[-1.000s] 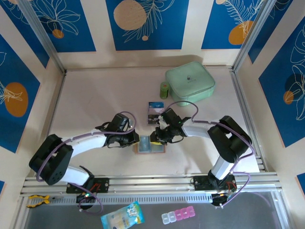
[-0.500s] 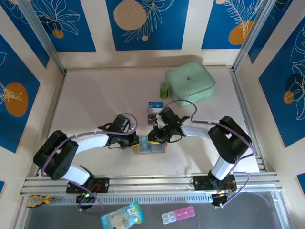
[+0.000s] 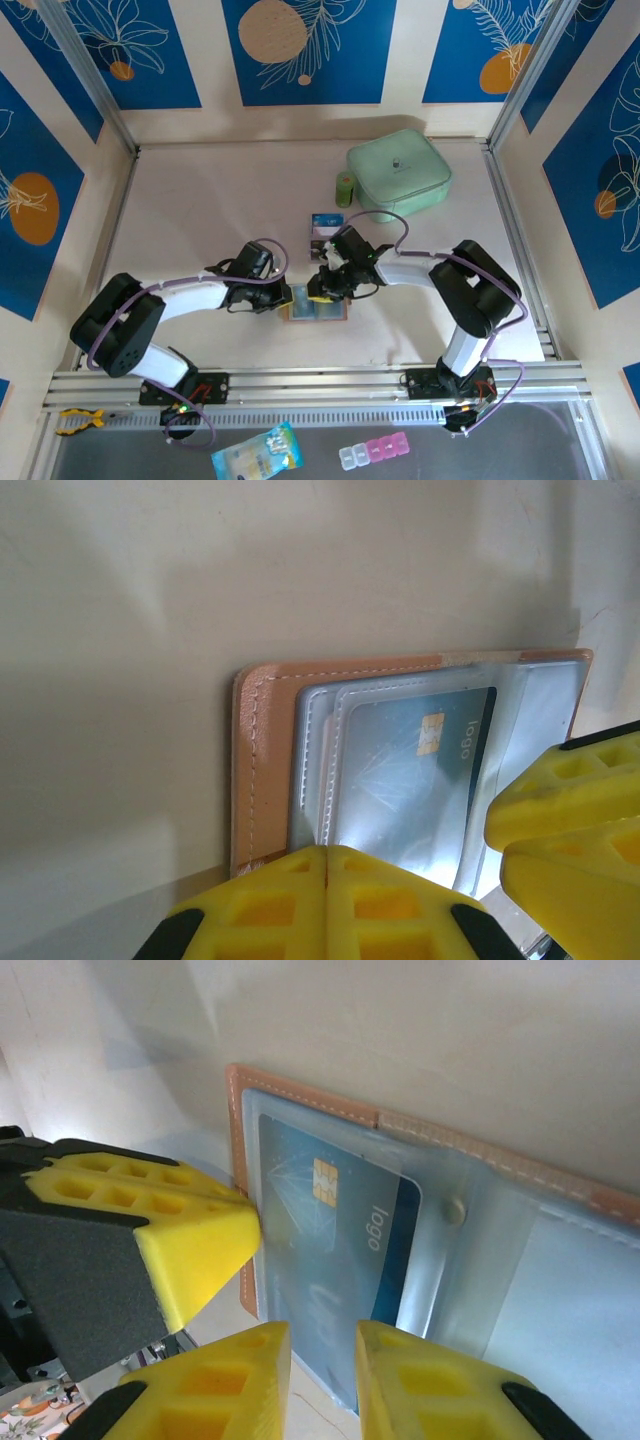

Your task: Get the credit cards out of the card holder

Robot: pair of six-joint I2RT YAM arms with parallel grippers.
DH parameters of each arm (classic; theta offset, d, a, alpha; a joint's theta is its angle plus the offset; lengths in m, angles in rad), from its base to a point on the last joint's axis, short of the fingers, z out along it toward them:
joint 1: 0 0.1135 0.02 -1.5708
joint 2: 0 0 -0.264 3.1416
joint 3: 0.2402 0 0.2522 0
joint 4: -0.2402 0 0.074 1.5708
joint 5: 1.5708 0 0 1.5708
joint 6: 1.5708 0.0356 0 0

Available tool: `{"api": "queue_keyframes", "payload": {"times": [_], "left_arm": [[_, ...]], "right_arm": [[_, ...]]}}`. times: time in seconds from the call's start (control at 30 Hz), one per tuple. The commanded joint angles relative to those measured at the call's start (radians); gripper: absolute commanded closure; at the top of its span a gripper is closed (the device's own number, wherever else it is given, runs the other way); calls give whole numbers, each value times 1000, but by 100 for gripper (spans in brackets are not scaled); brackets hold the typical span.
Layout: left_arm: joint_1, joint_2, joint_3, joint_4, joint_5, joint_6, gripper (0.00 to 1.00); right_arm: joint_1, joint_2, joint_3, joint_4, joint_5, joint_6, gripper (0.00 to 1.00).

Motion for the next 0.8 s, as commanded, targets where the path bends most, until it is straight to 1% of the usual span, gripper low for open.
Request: {"api": "queue_keyframes", "payload": {"times": [0.0,0.47,0.63,0.77], "left_arm": [[7,8,-21,-24,-6,8,93],[7,7,-21,-25,-7,4,93],[6,9,-23,-24,-7,3,93],[6,8,-22,-24,-7,4,93]], "right_arm": [[6,22,25,0,-26,6,76],[15,59,43,-19,-19,-4,76],[16,64,46,-2,-40,-1,80],[16,65,50,-30,-25,-7,79]]}}
